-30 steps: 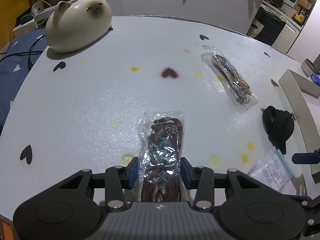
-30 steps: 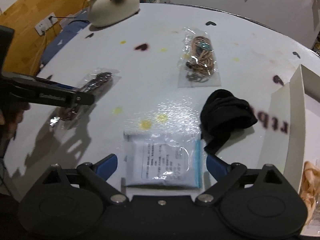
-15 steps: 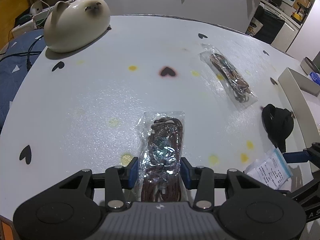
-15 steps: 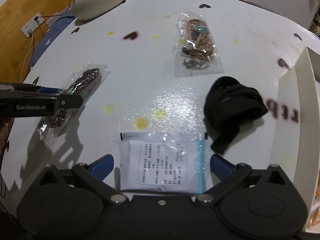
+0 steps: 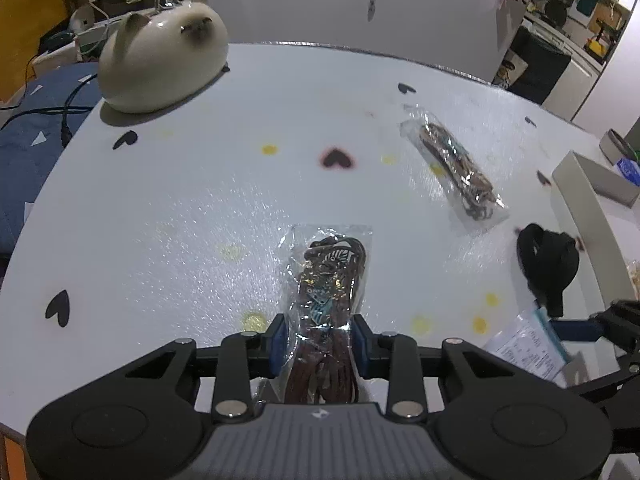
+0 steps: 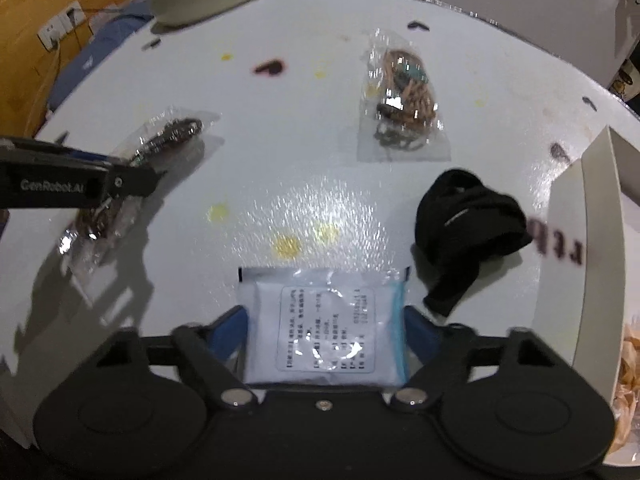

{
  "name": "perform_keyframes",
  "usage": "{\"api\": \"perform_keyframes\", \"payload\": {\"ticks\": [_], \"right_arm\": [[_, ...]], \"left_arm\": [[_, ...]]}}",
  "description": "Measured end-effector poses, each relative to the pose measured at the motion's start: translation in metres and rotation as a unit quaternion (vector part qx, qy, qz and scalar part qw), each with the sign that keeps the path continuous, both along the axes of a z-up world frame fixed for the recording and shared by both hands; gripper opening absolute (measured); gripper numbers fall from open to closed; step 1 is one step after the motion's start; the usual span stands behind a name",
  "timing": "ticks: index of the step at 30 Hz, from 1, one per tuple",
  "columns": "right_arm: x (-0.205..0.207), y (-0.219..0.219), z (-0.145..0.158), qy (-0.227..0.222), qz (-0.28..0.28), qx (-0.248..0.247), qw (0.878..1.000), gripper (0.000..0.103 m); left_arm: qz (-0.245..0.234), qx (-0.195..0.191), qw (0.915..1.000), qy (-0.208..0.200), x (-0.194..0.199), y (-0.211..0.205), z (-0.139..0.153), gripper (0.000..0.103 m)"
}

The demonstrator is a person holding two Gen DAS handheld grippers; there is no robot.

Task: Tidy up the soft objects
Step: 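Lift the brown cord bag and white packet and carry them toward the box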

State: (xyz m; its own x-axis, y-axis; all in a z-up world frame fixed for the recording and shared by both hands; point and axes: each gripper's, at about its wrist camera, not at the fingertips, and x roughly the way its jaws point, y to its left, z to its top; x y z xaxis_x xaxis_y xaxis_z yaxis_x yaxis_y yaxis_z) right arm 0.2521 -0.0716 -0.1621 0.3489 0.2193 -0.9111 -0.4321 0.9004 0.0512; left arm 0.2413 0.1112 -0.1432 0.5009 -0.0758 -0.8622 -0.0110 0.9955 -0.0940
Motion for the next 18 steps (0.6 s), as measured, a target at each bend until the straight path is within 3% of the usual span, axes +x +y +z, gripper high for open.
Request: {"api": "perform_keyframes", "payload": {"ticks": [2,4,6,7,8,9,10,18], "right_arm": [[-0.001,-0.005,0.005,-0.005,-0.006,0.015,1.0,0.054],[-0.002,-0.008,0.01,-0.009,-0.012,0.022,1.0,0.044],[-0.004,-0.01,0.013,-0.014,-0.014,0.026,0.999,0.043],[-0.005,-0.01,0.014,-0.015,-0.014,0.028,0.999,0.053],[-0.007,-0.01,0.016,-0.019,-0.012,0.028,0.999,0.08],[-0.01,-0.008,0.018,-0.025,-0.009,0.025,0.999,0.094],[-0.013,-0.005,0.02,-0.032,-0.001,0.023,0.999,0.102],[-0.007,0.026,-0.008,0.007,0.043,-0.017,0.999,0.103]], "left_arm": [[0.004,-0.002,1.0,-0.008,-0.003,0.0,0.005,0.034],[0.007,-0.004,0.9998,-0.016,-0.005,0.0,0.01,0.034],[0.008,-0.005,0.9997,-0.023,-0.008,-0.001,0.015,0.034],[0.008,-0.005,0.9996,-0.025,-0.01,-0.001,0.017,0.034],[0.008,-0.005,0.9996,-0.027,-0.012,-0.002,0.018,0.034],[0.008,-0.005,0.9995,-0.028,-0.013,-0.002,0.019,0.034],[0.009,-0.006,0.9995,-0.029,-0.015,-0.002,0.02,0.034],[0.017,-0.007,0.9995,-0.025,-0.028,0.001,0.02,0.034]]}}
